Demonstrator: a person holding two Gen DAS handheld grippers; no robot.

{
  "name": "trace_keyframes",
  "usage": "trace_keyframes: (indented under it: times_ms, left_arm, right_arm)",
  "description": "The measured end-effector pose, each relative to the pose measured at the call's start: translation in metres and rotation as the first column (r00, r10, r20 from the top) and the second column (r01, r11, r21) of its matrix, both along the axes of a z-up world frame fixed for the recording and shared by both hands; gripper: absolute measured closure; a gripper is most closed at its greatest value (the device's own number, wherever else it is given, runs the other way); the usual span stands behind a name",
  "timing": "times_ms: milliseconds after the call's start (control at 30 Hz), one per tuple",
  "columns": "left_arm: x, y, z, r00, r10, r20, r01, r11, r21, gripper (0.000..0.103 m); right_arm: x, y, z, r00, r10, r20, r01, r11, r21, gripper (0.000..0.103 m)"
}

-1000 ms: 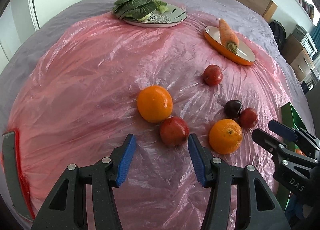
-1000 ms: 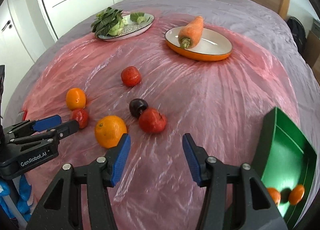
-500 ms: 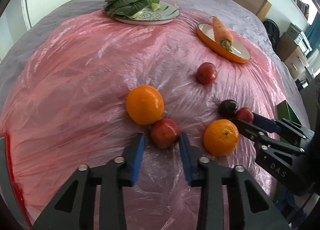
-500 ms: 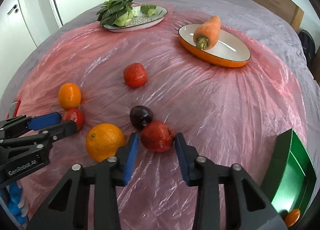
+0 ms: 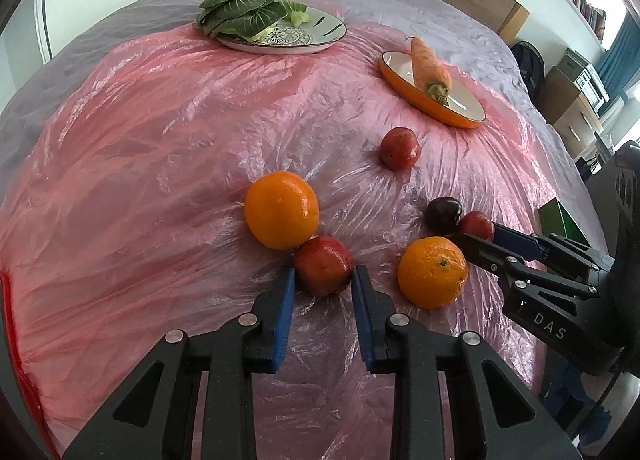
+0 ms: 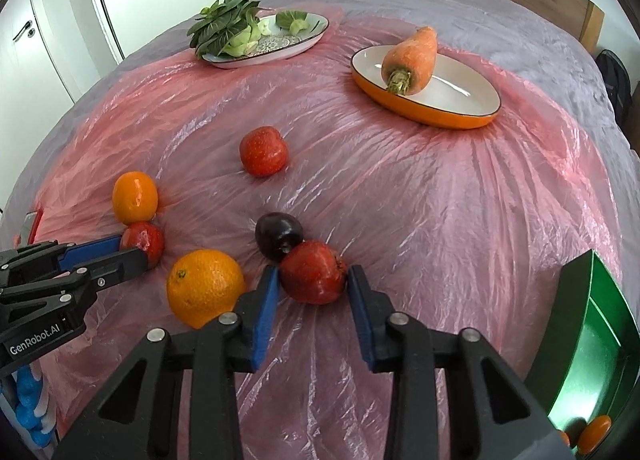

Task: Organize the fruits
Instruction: 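Close the left gripper on the wrinkled red fruit while the right gripper grasps the red apple, then carry both red fruits in the grippers over the green tray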

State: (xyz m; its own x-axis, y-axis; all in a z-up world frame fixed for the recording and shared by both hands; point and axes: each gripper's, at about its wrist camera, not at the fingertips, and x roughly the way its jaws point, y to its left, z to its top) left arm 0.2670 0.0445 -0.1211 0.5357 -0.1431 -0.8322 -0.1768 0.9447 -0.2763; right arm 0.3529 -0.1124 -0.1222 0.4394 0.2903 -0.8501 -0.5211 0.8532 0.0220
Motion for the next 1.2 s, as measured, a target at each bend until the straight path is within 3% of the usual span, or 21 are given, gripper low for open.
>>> trace_keyframes:
  times_ms: [1000, 1100, 1167, 1200]
  left_arm:
    - [-0.035, -0.008, 0.038, 0.999, -0.016, 0.031, 0.015, 0.999, 0.038, 0.082]
    - [-0.041, -0.011, 0.044, 0.999, -0.025, 0.038, 0.023, 0.998, 0.051, 0.084]
    - [-0.044, -0.015, 0.047, 0.999, -0.034, 0.041, 0.031, 0.997, 0.067, 0.096]
    - [-0.046, -0.017, 0.049, 0.998, -0.041, 0.041, 0.038, 0.997, 0.068, 0.096]
  right_arm:
    - [-0.045, -0.024, 0.03, 0.996, -0.089, -0.011, 0.089, 0.995, 0.054, 0.064]
    - [-0.056, -0.027, 0.033, 0.995, -0.1, -0.014, 0.101, 0.993, 0.06, 0.064]
    - [-0.063, -0.03, 0.035, 0.994, -0.109, -0.016, 0.11, 0.992, 0.067, 0.064]
    - [-0.066, -0.032, 0.036, 0.993, -0.113, -0.016, 0.114, 0.991, 0.069, 0.064]
